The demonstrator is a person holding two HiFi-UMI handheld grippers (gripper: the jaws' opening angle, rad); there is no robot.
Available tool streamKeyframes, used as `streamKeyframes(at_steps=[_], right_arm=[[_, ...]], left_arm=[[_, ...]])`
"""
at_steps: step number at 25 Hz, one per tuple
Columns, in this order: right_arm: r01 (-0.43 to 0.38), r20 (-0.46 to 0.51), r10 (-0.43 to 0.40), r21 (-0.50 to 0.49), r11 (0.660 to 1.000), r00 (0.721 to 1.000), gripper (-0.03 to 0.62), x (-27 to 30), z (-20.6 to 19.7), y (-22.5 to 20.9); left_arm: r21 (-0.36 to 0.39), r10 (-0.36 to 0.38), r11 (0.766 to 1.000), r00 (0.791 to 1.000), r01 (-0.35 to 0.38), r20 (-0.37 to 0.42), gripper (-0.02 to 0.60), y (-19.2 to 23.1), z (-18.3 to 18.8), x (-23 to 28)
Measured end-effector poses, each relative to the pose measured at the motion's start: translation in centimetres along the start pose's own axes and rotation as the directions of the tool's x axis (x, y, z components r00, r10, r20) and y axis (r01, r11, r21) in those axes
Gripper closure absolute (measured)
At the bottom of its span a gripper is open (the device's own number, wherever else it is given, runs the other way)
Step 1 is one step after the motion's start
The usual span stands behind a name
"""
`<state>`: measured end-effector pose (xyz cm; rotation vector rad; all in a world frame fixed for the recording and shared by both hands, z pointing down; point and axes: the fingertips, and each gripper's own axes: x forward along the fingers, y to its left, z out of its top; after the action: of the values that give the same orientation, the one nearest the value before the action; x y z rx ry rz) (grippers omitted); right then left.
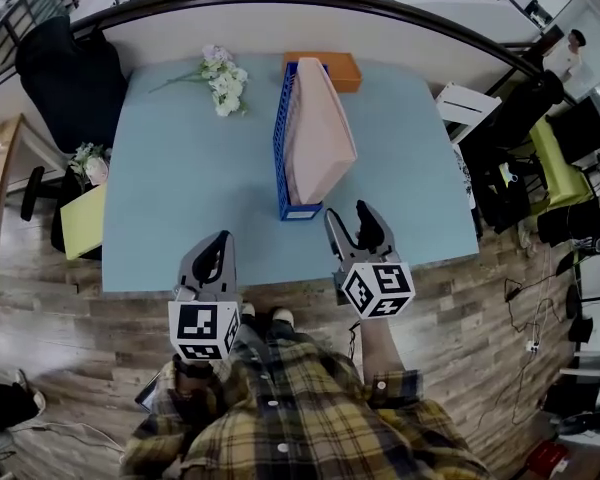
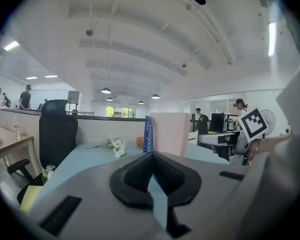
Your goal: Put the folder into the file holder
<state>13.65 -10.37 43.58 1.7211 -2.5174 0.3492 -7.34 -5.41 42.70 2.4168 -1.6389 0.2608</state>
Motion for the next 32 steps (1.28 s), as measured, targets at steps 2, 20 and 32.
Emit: streamKeyframes(at_steps=[2, 20, 32], right_arm=[[-0.02, -0.002, 0.02, -0.007, 1.0, 1.0, 0.342, -1.1, 0.1, 0.3], [-0.092, -0.023, 0.091, -0.056, 0.994, 0.996, 0.584, -6.3, -0.3, 0.7], [-0.049, -0.048, 0.049, 0.008, 0.999, 0.998, 0.592, -6.3, -1.2, -0.3]], left_arm=[[0.003, 0.003, 1.0, 1.0, -0.003, 0.004, 0.591, -0.4, 0.0, -0.5], [0.011, 0.003, 1.0, 1.0, -0.003, -0.012, 0.591, -2.5, -1.2, -2.1], [0.01, 0.0, 1.0, 0.999, 0.0, -0.045, 0.591, -1.5, -1.9, -1.4]])
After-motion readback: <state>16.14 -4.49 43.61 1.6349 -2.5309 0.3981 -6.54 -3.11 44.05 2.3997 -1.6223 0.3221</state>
